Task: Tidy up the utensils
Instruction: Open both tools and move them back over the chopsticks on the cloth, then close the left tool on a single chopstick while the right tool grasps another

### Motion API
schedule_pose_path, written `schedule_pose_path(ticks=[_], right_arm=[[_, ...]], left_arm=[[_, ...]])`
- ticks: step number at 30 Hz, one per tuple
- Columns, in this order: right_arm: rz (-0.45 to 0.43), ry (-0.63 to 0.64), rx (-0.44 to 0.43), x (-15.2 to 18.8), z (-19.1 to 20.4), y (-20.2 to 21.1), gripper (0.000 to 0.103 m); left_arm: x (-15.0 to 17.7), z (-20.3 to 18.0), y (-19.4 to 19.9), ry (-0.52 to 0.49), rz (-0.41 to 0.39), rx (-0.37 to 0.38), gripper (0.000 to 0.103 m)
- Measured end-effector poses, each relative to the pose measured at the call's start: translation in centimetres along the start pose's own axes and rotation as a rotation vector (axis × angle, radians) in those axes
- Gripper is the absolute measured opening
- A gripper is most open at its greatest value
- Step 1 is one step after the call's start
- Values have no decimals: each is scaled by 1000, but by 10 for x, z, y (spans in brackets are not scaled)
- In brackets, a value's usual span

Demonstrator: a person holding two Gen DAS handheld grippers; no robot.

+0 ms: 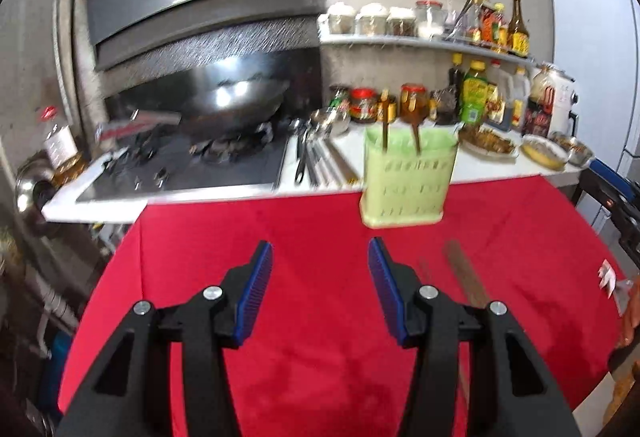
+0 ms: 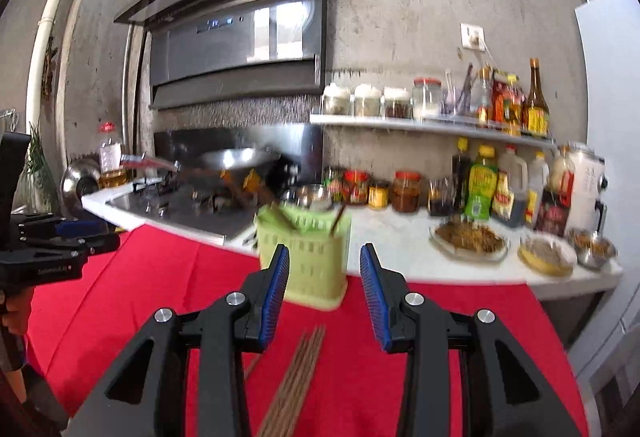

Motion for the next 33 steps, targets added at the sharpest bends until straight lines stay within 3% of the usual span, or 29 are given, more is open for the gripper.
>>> schedule_pose_path(ticks=[8, 14, 17, 19, 22, 33], right_arm=[[180, -22, -20, 80, 12, 23, 39], [327, -79, -22, 136, 19, 14, 39], [363, -92, -25, 146, 20, 7, 36], [382, -95, -29, 147, 23, 2, 23], [397, -94, -29, 148, 26, -2, 15], [441, -82, -23, 151, 30, -18, 11]], left_arm=[[79, -6, 4, 15, 86, -27, 49], [120, -9, -12, 42, 169, -29, 49], [126, -12, -16, 48, 189, -16, 49], [125, -16, -16, 30, 182, -22, 49], [123, -20, -19, 14, 177, -23, 49], [123, -21, -27, 23, 197, -13, 49]])
Point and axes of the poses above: each gripper's, at about its wrist camera, not at the fingertips, and y roughly against the way its jaws point, z to its left, x to its underside, the point moved 4 cm from there along -y, roughly the way its jaws point, and after that the axes turned 5 degrees about -z, right-handed, at the moved point
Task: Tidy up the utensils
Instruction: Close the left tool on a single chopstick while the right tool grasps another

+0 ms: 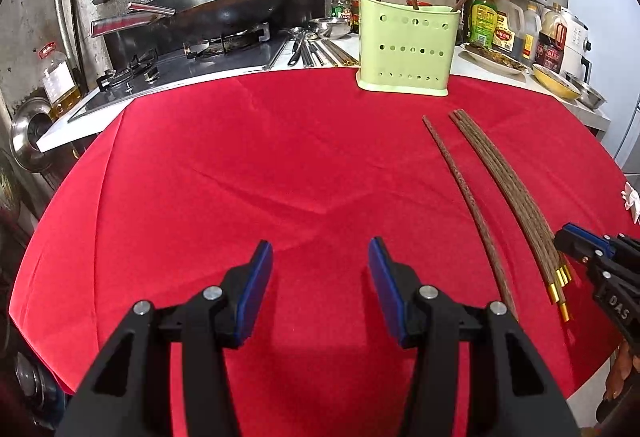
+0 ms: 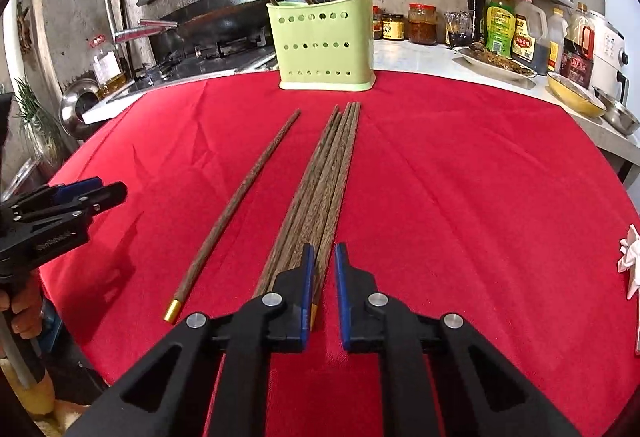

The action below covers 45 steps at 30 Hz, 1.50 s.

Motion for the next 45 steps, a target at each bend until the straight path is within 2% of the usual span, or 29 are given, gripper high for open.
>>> schedule_pose_path(ticks=[6, 11, 16, 21, 23, 25, 26, 27, 29, 31, 33, 40, 42, 44, 45], right_arm=[[9, 32, 43, 3, -2, -1, 8], [-1, -11, 72, 10, -25, 9, 7], [-2, -39, 102, 15, -44, 18, 7], [-6, -56, 101, 19, -52, 23, 7], [-8, -52, 101, 19, -51, 23, 7], [-10, -50, 103, 19, -52, 23, 7], [-11, -50, 101, 19, -52, 23, 7], [-12, -51, 100, 19, -52, 23, 7], [-14, -45, 101, 19, -50, 23, 7], [-14, -41, 94, 19, -47, 23, 7], [-13, -32, 87, 18, -43, 22, 7], [-3, -19, 50, 19, -30, 23, 7], [-4, -16, 51, 20, -29, 24, 7], [-8, -17, 56, 20, -28, 24, 7], [-8, -20, 59, 20, -29, 24, 7]], left_arm=[[-1, -8, 3, -2, 2, 19, 49], [0, -21, 8, -7, 5, 57, 49], [5, -47, 10, -24, 32, 162, 49], [10, -76, 6, -40, 73, 280, 34], [10, -85, 5, -41, 84, 310, 34], [10, -93, 3, -57, 88, 313, 33], [11, -97, 2, -69, 93, 312, 27], [13, -101, 0, -82, 100, 319, 16], [16, -105, 0, -108, 104, 311, 4], [17, -106, 2, -142, 87, 283, 1], [17, -99, 0, -154, 82, 220, 1], [21, -43, -1, -106, 94, 87, 1], [23, -30, 1, -86, 102, 92, 1], [23, -25, 7, -38, 100, 152, 1], [21, -27, 11, -17, 96, 207, 1]])
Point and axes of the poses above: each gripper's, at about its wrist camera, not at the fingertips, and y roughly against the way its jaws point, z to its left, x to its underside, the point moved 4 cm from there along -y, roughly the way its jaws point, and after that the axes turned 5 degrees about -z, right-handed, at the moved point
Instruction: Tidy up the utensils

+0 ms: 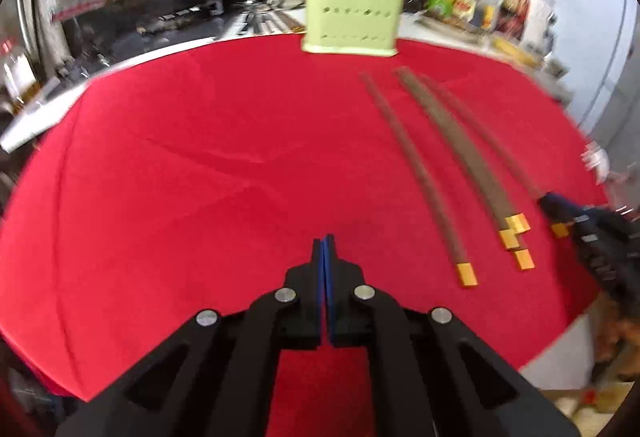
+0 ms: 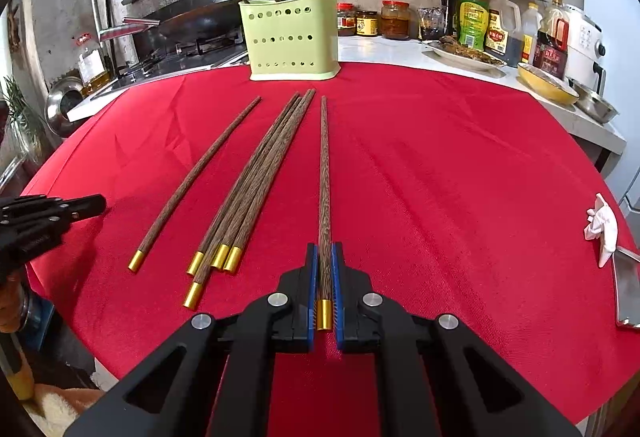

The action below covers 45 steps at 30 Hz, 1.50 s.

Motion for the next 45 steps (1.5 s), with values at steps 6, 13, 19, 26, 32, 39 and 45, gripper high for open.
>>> schedule_pose_path(ticks=[6, 13, 19, 26, 32, 39, 45], right_arm=[[4, -6, 34, 0, -6, 1, 7], [3, -15, 47, 3, -13, 3, 7], [-4, -8, 42, 3, -9, 2, 7], [-1, -2, 1, 2, -3, 2, 7], [-11, -16, -16, 4, -5, 4, 8], [-16, -27, -26, 9, -8, 11, 10], [-27, -5, -13, 11, -4, 12, 11]], left_arm=[[-10, -46, -8, -26, -1, 168, 36], [-9, -66, -30, -66, 39, 115, 23], [-4, -62, -26, -136, 20, 0, 7], [3, -8, -11, -63, 9, -140, 7], [6, 12, -2, 27, 6, -101, 7], [14, 6, 7, -25, -28, -142, 8], [16, 8, 1, -23, -21, -145, 11]])
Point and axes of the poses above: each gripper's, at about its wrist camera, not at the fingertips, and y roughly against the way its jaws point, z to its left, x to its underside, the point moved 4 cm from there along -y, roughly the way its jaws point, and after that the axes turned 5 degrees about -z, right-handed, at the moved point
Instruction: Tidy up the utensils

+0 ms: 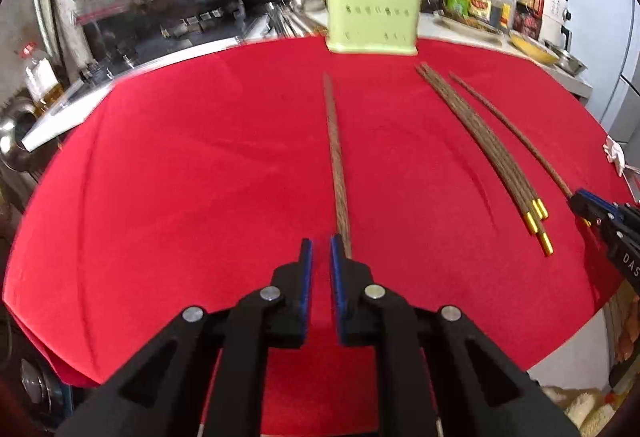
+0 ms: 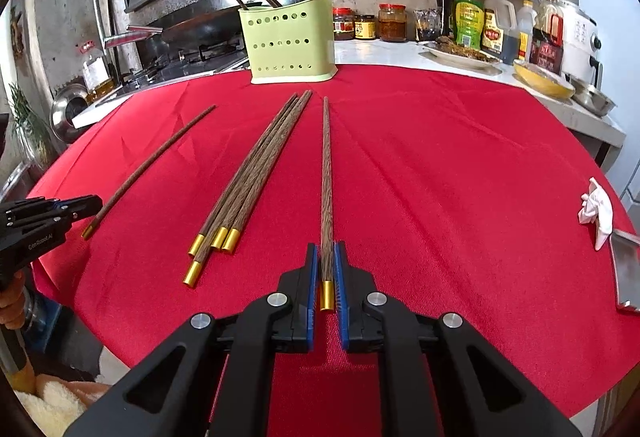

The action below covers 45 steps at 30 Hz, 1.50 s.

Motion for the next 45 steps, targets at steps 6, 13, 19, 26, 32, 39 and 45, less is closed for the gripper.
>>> schedule_pose_path(ticks=[6, 13, 19, 26, 32, 39, 45], right_arm=[[-17, 7, 15, 2, 2, 0, 10], [-21, -10, 0, 4, 0, 4, 14], [-18, -6, 7, 4, 1, 5, 15], [-25, 2, 19, 6, 4, 7, 14], [-45, 9, 36, 7, 5, 7, 15], [-58, 12, 43, 7, 4, 8, 12], [-74, 2, 28, 4, 4, 15, 7]], left_arm=[[0, -4, -3, -12, -3, -2, 11], [1, -2, 8, 95, 11, 102, 15], [-7, -13, 16, 83, -13, 115, 33], [1, -31, 5, 14, 29, 85, 19], [4, -33, 5, -49, 4, -9, 8], [8, -21, 12, -25, -4, 7, 7], [-1, -14, 23, -1, -50, 27, 7]])
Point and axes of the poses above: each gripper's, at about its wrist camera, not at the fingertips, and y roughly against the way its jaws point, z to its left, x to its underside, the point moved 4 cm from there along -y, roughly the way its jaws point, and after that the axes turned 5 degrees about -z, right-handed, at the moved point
